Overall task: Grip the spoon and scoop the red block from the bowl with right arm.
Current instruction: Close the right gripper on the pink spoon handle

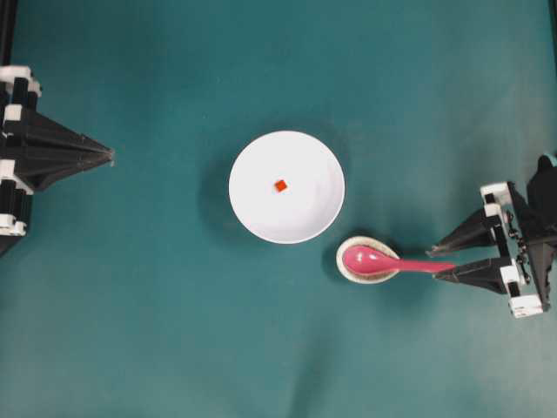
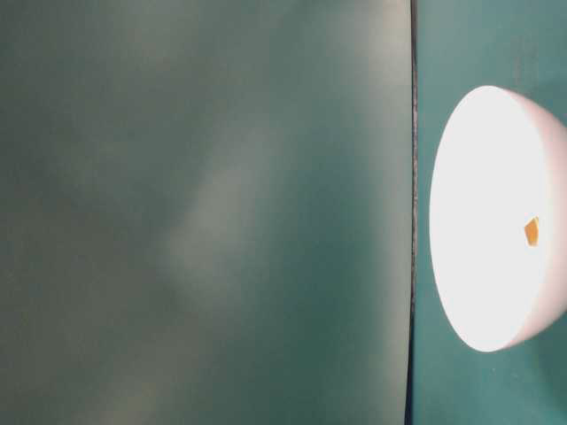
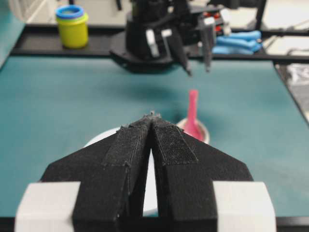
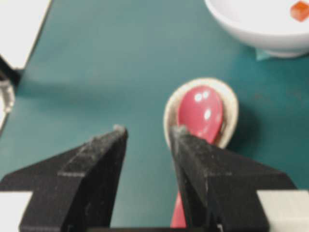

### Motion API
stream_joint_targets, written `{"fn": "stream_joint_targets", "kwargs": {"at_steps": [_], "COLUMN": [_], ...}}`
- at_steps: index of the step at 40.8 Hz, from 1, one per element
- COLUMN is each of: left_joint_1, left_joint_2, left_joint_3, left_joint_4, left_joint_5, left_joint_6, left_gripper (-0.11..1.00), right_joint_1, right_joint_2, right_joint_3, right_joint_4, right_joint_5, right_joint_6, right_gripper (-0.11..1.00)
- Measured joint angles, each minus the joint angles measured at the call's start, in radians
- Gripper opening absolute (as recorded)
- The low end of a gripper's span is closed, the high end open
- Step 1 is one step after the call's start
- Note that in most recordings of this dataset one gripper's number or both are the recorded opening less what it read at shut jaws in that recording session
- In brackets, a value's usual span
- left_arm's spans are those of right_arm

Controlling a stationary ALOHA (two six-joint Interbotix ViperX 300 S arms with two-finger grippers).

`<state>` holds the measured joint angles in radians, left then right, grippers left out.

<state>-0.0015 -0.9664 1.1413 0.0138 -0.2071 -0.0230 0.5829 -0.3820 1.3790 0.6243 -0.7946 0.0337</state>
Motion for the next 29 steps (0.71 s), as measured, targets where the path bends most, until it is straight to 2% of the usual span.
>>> {"fn": "stream_joint_targets", "kwargs": {"at_steps": [6,12,15,19,29], "left_joint_1": [0.0,0.0,0.0,0.0,0.0], "left_joint_2": [0.002,0.0,0.002,0.0,0.002], "left_joint_3": [0.0,0.0,0.0,0.0,0.0], "left_joint_4": [0.0,0.0,0.0,0.0,0.0], "left_joint_5": [0.0,0.0,0.0,0.0,0.0], "left_joint_6": [0.0,0.0,0.0,0.0,0.0], "left_gripper": [0.0,0.0,0.0,0.0,0.0], "right_joint_1": [0.124,0.215,0.232,0.239,0.241], "right_joint_2": [0.115,0.229,0.264,0.301,0.357], "right_joint_3": [0.002,-0.021,-0.035,-0.054,-0.06], "right_joint_4": [0.166,0.321,0.368,0.391,0.407], "right_joint_5": [-0.11,-0.156,-0.163,-0.164,-0.175], "right_joint_6": [-0.003,0.0,0.0,0.0,0.0], "right_gripper": [0.48,0.49,0.49,0.49,0.49]}}
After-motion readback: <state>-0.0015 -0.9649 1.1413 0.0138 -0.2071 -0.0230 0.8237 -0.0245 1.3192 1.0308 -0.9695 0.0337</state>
